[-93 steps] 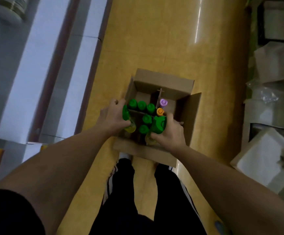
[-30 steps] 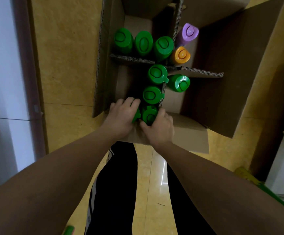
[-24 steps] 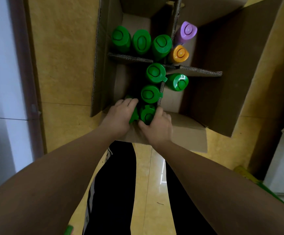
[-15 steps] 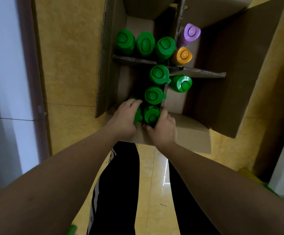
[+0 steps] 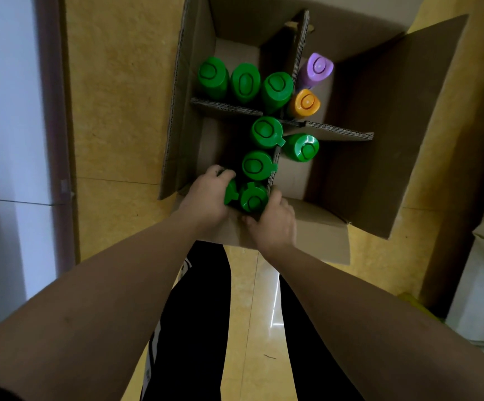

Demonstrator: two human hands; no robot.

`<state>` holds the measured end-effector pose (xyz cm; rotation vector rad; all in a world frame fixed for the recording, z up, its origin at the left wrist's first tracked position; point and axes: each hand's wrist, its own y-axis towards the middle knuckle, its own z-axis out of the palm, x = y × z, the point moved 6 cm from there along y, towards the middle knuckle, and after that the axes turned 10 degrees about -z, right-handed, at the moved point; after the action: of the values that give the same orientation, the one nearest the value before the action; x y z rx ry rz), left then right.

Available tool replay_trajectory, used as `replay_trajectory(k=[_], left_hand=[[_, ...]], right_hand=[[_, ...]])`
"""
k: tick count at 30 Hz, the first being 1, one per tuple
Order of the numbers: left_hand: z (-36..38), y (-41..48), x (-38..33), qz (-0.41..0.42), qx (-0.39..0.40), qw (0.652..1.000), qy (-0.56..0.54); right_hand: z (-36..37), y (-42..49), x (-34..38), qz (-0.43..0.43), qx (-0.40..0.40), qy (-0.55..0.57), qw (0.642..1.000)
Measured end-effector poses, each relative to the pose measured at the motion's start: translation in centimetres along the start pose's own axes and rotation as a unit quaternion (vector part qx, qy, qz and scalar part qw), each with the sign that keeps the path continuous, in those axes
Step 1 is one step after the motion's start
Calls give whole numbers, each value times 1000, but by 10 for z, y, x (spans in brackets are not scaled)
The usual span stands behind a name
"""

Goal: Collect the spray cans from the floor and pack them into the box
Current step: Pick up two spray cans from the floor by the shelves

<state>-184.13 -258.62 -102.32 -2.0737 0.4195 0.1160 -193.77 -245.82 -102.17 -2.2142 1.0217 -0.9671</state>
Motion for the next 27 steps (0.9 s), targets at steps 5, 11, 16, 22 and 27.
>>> replay_trajectory(k=[5,11,16,22,27], left_hand=[[1,-2,0,8,-11,999,29],[-3,-2,-2,19,2,999,28],[5,-4,0,-12,11,1000,14],[2,-8,-2,-52,18,998,-23],[-4,-20,-10,-37,1,999,-9]], right_hand=[[2,-7,-8,-2,4,3,1000],[6,-13,-11,1,10,10,1000],[8,-9,-8,2,13,3,1000],[1,-6,2,-4,3,-4,1000],[-19,-12,14,-18,-6,-10,1000]])
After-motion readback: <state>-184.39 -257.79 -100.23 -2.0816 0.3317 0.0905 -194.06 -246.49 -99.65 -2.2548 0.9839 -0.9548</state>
